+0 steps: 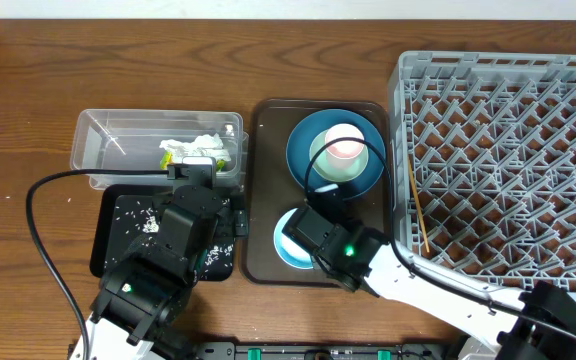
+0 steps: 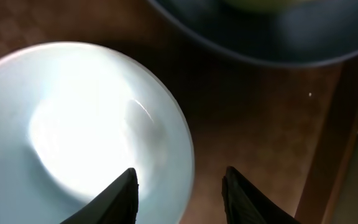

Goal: Sort waste into correct bins and load items into the dishwasher rack

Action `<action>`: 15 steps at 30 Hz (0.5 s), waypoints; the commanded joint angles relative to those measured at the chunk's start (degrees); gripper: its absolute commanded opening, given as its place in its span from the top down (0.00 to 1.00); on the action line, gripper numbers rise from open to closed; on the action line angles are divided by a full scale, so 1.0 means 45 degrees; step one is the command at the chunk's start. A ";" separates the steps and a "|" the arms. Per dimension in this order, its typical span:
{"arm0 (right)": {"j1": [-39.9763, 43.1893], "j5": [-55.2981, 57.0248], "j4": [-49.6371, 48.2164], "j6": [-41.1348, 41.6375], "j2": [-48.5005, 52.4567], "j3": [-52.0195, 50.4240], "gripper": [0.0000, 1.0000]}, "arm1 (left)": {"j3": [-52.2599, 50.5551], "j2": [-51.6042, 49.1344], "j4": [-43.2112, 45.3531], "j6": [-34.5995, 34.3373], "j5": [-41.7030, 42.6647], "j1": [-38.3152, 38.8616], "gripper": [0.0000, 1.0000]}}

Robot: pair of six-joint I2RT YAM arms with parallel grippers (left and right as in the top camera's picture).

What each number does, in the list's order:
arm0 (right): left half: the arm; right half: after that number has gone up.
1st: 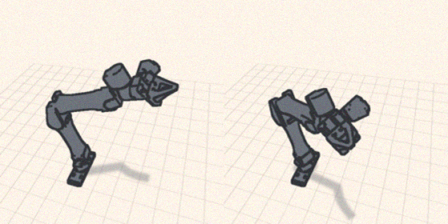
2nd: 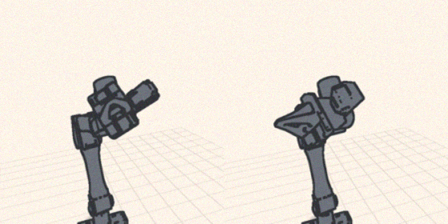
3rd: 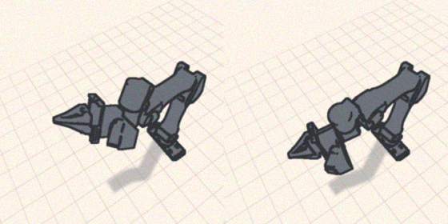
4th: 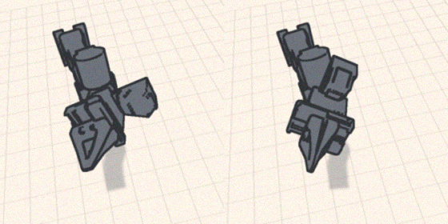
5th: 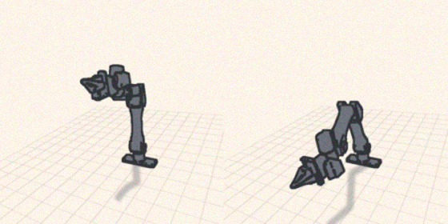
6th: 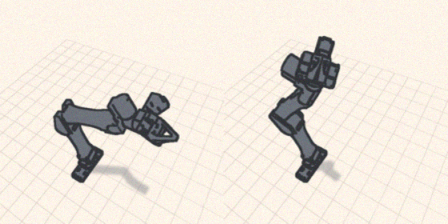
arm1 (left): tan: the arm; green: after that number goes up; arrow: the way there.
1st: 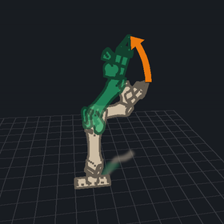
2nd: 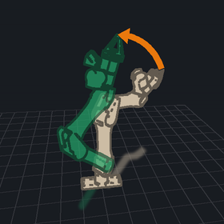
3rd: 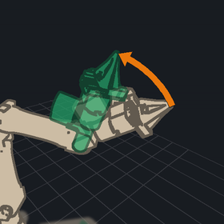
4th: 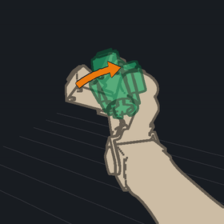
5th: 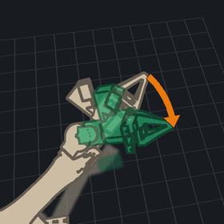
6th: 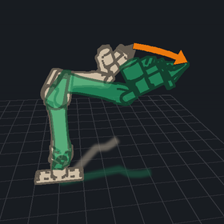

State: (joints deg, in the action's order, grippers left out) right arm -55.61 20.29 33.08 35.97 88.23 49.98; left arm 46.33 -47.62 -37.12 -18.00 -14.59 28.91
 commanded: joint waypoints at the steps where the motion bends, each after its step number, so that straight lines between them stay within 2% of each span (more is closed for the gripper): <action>1: 0.0044 0.0102 -0.0194 0.0049 0.0019 -0.0097 0.57 | 0.0257 0.0029 -0.0029 -0.0073 -0.0243 -0.0049 0.09; 4: 0.0044 0.0092 -0.0214 0.0049 0.0019 -0.0097 0.66 | 0.0257 0.0029 -0.0029 -0.0068 -0.0243 -0.0049 0.09; 10: 0.0034 -0.0194 -0.0141 0.0049 0.0019 -0.0112 0.69 | 0.0257 0.0029 -0.0029 -0.0073 -0.0243 -0.0049 0.09; 15: 0.0049 -0.0102 -0.0204 0.0049 0.0019 -0.0214 0.66 | 0.0257 0.0029 -0.0029 -0.0073 -0.0243 -0.0049 0.09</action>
State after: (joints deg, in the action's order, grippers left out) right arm -55.61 19.27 32.29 35.99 88.23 49.74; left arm 46.33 -47.62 -37.12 -18.00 -14.59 28.91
